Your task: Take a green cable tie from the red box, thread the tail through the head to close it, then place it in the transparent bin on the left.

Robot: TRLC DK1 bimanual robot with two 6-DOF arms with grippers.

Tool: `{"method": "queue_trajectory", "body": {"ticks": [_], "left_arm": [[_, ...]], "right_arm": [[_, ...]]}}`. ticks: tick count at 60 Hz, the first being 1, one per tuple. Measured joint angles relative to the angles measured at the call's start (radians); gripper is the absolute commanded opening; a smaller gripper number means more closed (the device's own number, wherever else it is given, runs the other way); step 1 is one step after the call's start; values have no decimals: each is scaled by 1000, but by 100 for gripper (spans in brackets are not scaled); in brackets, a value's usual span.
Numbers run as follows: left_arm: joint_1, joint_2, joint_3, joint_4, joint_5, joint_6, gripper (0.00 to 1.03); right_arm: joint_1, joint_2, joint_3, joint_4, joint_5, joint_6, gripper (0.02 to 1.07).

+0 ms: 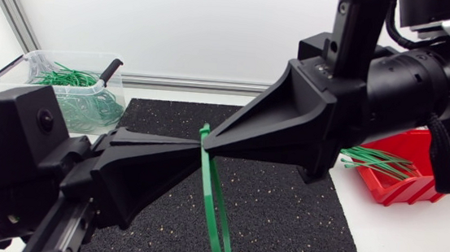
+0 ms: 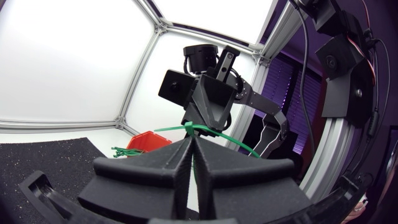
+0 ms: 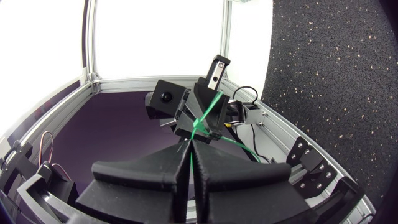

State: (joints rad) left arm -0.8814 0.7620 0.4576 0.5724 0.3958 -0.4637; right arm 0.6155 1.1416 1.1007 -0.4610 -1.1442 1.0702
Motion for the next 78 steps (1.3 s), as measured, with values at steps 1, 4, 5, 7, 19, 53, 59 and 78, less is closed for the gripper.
{"method": "queue_trajectory", "body": {"ticks": [1, 4, 5, 7, 19, 53, 59, 78], "left_arm": [[-2, -3, -2, -5, -6, 4, 4], [-5, -11, -5, -16, -14, 19, 4], [-5, -13, -7, -23, -18, 23, 4], [-6, -17, -9, -30, -23, 34, 4], [-10, -23, -19, -33, -35, 99, 4], [30, -41, -19, -135, -5, 419, 4], [32, -43, -19, -159, -20, 486, 4], [12, -43, -10, -226, -108, 699, 4]], "right_arm": [[0, 3, 0, -1, 0, 0, 8], [0, 12, 0, -5, -1, 1, 8], [0, 15, 0, -6, -1, 1, 8], [0, 19, 0, -7, -1, 1, 8], [0, 23, 0, -11, -1, 1, 22], [-69, 30, 28, 13, -23, -96, 59], [-75, 53, 37, 8, -35, -139, 59], [-75, 147, 40, -74, -35, -354, 47]]}}
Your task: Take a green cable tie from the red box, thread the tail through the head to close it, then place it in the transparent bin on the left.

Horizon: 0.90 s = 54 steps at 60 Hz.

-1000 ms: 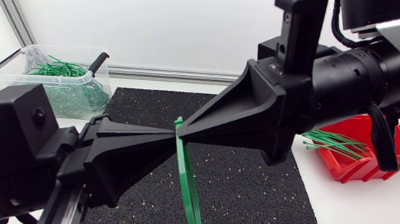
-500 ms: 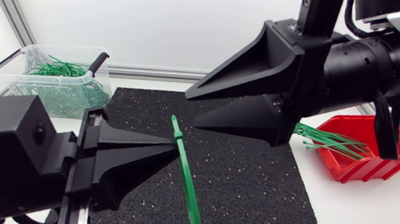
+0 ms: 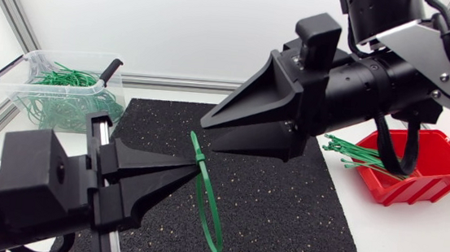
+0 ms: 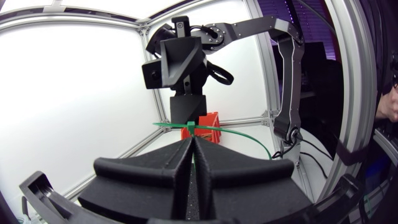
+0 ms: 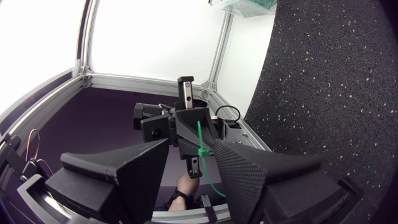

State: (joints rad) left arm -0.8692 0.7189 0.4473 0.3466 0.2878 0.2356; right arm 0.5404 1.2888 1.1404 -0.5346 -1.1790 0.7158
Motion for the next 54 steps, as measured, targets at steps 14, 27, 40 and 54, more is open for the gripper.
{"method": "queue_trajectory", "body": {"ticks": [14, 27, 40, 54], "left_arm": [[-47, 8, 34, -33, -43, 84, 4], [-57, 24, 36, -40, -59, 102, 4], [-61, 30, 37, -40, -65, 103, 4], [-151, 30, 45, -40, -193, 103, 4]], "right_arm": [[3, 20, 0, -9, 0, -90, 26], [15, 20, 0, -9, -3, -100, 18], [17, 20, 0, -20, 0, -119, 8], [5, 45, 41, -61, 11, -119, 8]]}}
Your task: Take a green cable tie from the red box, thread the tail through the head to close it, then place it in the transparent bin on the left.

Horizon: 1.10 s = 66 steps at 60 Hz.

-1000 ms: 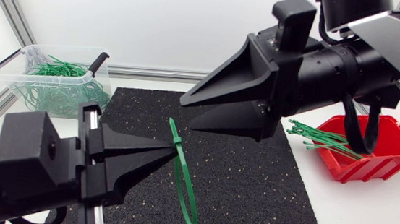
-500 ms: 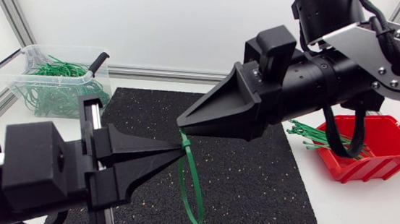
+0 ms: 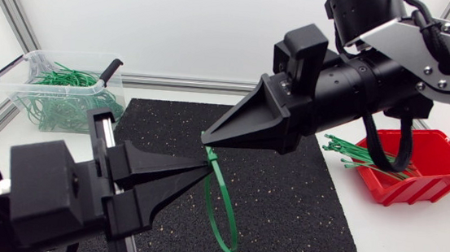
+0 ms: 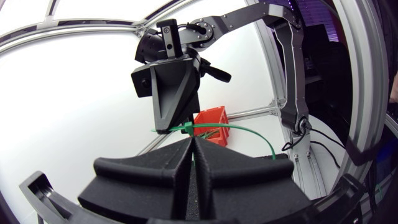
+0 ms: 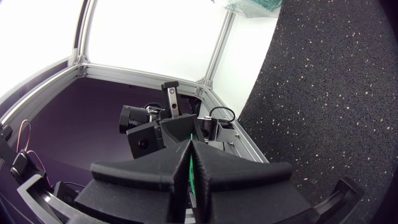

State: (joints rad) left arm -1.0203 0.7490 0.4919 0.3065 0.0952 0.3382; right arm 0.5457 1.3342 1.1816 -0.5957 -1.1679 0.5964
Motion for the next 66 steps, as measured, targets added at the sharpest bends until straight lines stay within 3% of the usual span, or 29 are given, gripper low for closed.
{"method": "queue_trajectory", "body": {"ticks": [9, 18, 19, 24, 26, 28, 32, 47, 58, 66], "left_arm": [[-105, 12, 7, -4, -57, 4, 4], [-120, 39, 9, -5, -74, 4, 4], [-116, 40, 9, -4, -72, 4, 4], [-68, 58, 19, -3, -51, 3, 4], [-36, 69, 26, -2, -48, 2, 4], [11, 83, 34, 0, -47, -3, 4], [122, 123, 47, 35, -39, -16, 4], [577, 386, 153, 140, 1, -123, 4], [840, 574, 373, 114, -60, -216, 4], [974, 678, 556, 66, -132, -269, 4]], "right_arm": [[-26, 60, 42, -3, 1, 0, 8], [-31, 72, 41, -17, 8, -15, 10], [-31, 69, 40, -18, 10, -19, 14], [-41, 43, 22, -14, 20, -48, 58], [-51, 33, 13, -14, 21, -67, 78], [-63, 23, 4, -14, 34, -90, 91], [-86, 14, -14, -13, 95, -139, 103], [-123, 13, -163, 184, 365, -251, 103], [-142, 12, -191, 222, 393, -269, 103], [-148, -4, -211, 227, 399, -283, 103]]}}
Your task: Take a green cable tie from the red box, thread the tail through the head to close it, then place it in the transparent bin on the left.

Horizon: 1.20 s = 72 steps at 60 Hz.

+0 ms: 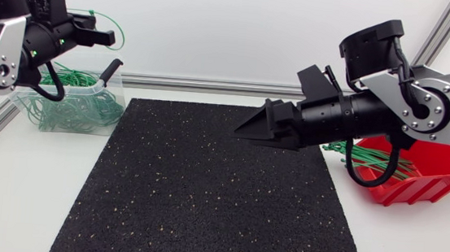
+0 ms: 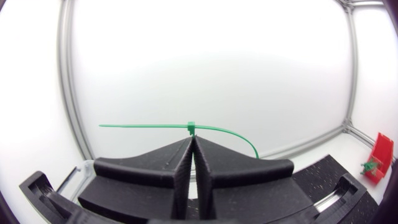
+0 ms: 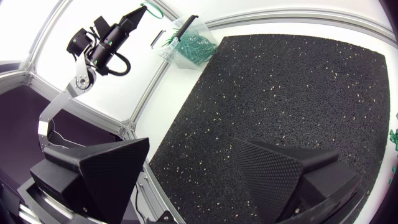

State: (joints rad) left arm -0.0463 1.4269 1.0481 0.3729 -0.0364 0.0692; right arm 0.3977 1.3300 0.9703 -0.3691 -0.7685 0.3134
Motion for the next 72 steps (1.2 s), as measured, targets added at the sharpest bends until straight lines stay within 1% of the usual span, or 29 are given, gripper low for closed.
{"method": "queue_trajectory", "body": {"ticks": [7, 12, 19, 21, 23, 25, 28, 30, 32, 33, 34, 35, 43, 50, 56, 63, 66, 72], "left_arm": [[104, 90, 187, -127, -33, -69, 4], [159, 143, 287, -191, -57, -97, 4], [199, 207, 358, -238, -99, -104, 5], [203, 226, 368, -258, -116, -103, 6], [204, 247, 372, -273, -134, -103, 13], [204, 267, 372, -286, -144, -102, 25], [204, 298, 370, -323, -159, -95, 51], [204, 313, 362, -340, -171, -92, 65], [204, 323, 346, -347, -191, -91, 82], [204, 326, 341, -350, -202, -90, 95], [204, 328, 331, -352, -211, -90, 102], [204, 328, 322, -354, -216, -87, 100], [216, 308, 259, -347, -232, -84, 100], [228, 240, 189, -346, -235, -84, 100], [233, 151, 115, -346, -235, -84, 100], [234, 31, 42, -360, -227, -79, 100], [234, -32, 10, -366, -209, -76, 100], [234, -173, -62, -366, -184, -72, 100]], "right_arm": [[-1, -32, -26, 0, 6, -4, 103], [0, -56, -42, 0, 7, -5, 103], [-1, -84, -58, 0, 8, -5, 103], [-2, -91, -63, 0, 9, -5, 103], [-2, -100, -69, 0, 11, -5, 103], [-3, -108, -75, 0, 11, -8, 103], [-8, -117, -85, 0, 11, -8, 103], [-11, -123, -91, 0, 11, -8, 103], [-16, -129, -98, 0, 15, -9, 103], [-18, -132, -101, -1, 16, -12, 103], [-21, -135, -105, -1, 18, -12, 103], [-23, -139, -108, -1, 22, -17, 103], [-45, -179, -129, -10, 58, -43, 103], [-73, -226, -142, -25, 85, -76, 103], [-120, -261, -152, -46, 95, -101, 103], [-154, -300, -176, -54, 154, -139, 103], [-167, -318, -192, -54, 175, -154, 103], [-179, -362, -221, -54, 249, -181, 103]]}}
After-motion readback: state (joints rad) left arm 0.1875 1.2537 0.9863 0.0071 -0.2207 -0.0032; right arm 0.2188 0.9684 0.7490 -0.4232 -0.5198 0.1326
